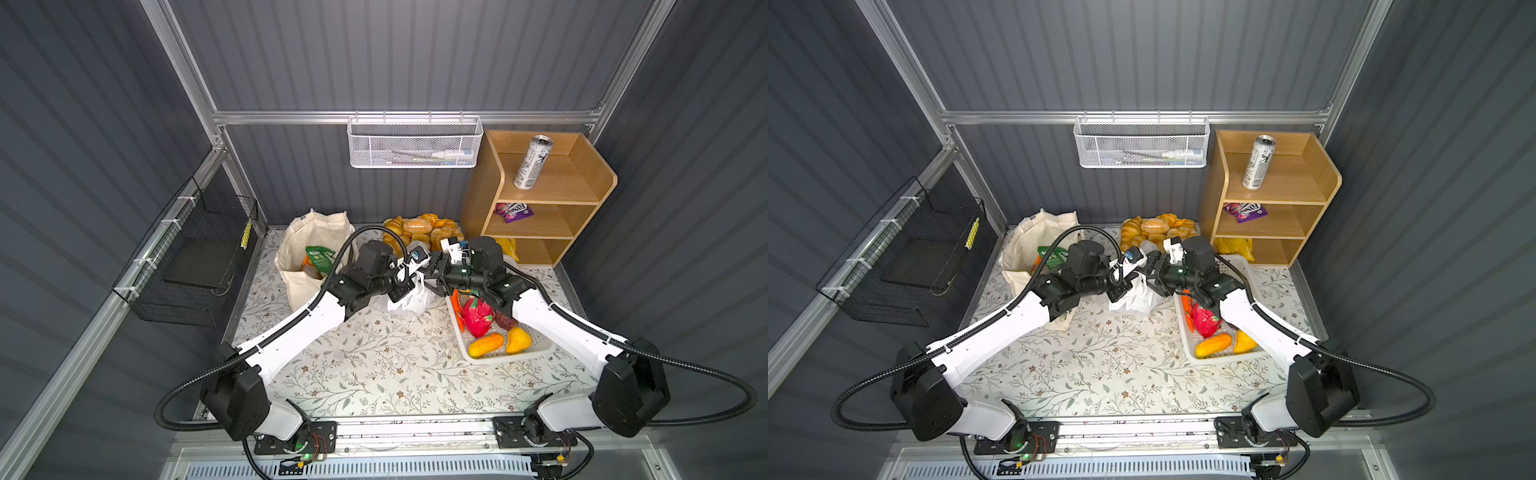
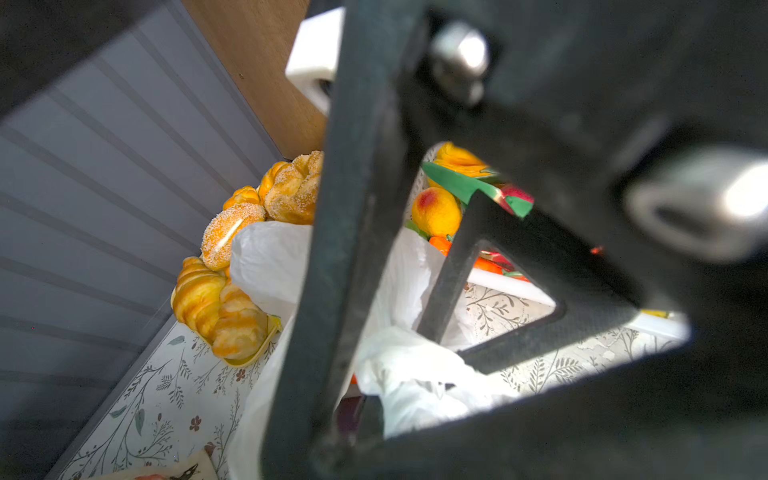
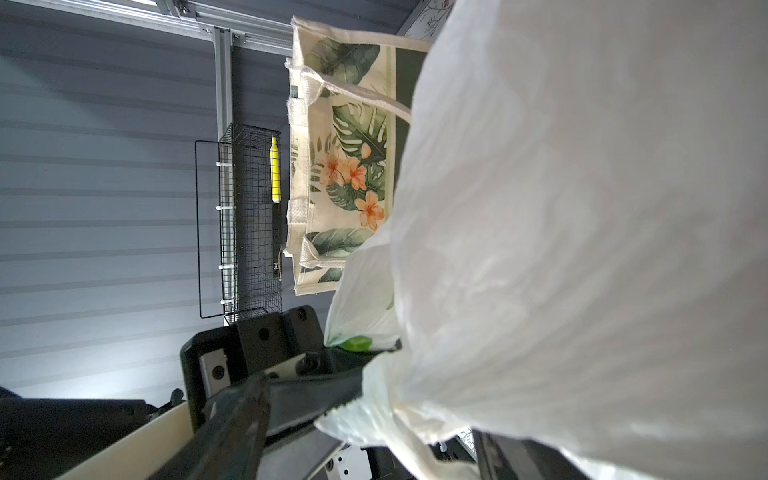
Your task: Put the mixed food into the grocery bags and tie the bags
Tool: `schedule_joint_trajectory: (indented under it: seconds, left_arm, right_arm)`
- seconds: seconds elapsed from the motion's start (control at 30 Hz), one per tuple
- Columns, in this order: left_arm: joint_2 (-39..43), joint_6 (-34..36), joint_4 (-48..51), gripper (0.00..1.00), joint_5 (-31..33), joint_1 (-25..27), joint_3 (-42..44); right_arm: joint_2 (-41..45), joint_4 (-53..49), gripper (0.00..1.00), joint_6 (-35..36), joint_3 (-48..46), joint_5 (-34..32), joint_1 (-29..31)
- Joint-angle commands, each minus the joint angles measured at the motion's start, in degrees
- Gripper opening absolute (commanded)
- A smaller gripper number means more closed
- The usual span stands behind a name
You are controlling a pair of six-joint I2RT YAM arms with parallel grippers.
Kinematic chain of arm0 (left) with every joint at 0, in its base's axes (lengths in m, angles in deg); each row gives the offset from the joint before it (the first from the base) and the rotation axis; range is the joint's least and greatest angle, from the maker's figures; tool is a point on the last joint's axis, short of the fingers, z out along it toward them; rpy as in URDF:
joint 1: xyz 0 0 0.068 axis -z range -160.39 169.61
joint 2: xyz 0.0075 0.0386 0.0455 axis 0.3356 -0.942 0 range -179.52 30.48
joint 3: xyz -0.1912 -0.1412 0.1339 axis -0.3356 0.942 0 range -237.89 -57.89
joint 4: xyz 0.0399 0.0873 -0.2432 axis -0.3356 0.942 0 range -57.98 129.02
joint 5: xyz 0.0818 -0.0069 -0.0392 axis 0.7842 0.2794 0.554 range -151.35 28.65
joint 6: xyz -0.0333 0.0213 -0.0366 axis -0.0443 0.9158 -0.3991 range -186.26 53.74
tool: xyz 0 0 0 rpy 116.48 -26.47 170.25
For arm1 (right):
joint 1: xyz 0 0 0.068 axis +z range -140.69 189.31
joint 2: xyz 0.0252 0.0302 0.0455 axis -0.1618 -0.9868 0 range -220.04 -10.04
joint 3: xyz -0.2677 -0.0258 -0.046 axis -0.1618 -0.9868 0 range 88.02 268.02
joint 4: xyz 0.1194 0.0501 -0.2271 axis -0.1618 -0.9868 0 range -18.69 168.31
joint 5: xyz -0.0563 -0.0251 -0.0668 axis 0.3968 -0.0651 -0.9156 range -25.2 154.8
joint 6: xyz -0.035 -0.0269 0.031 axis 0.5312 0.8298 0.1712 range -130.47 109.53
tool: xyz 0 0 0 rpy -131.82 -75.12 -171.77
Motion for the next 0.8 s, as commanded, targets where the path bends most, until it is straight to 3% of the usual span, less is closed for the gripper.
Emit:
schedule_joint_trajectory:
  seconds: [0.0,0.3,0.6,0.77]
  left_arm:
    - [1.07,1.39,-0.91,0.0,-0.11,-0.26,0.12]
    - [-0.16,1.83,-1.15,0.0,0.17,-0.23,-1.04]
    - [-0.28,1.84,-1.17,0.0,-0.36,-0.23,-1.05]
    - [0.06,1.8,-0.89,0.0,-0.05,-0.28,-0.68]
  right_arm:
    - [3.07,-0.4,0.76,0.16,-1.0,0.27,-0.26]
    - [5.37,-1.61,0.76,0.16,-3.08,1.73,0.65]
    - [-0.44,0.84,0.77,0.16,-0.08,3.01,1.4]
    - [1.29,0.12,0.77,0.16,-2.47,1.16,-1.11]
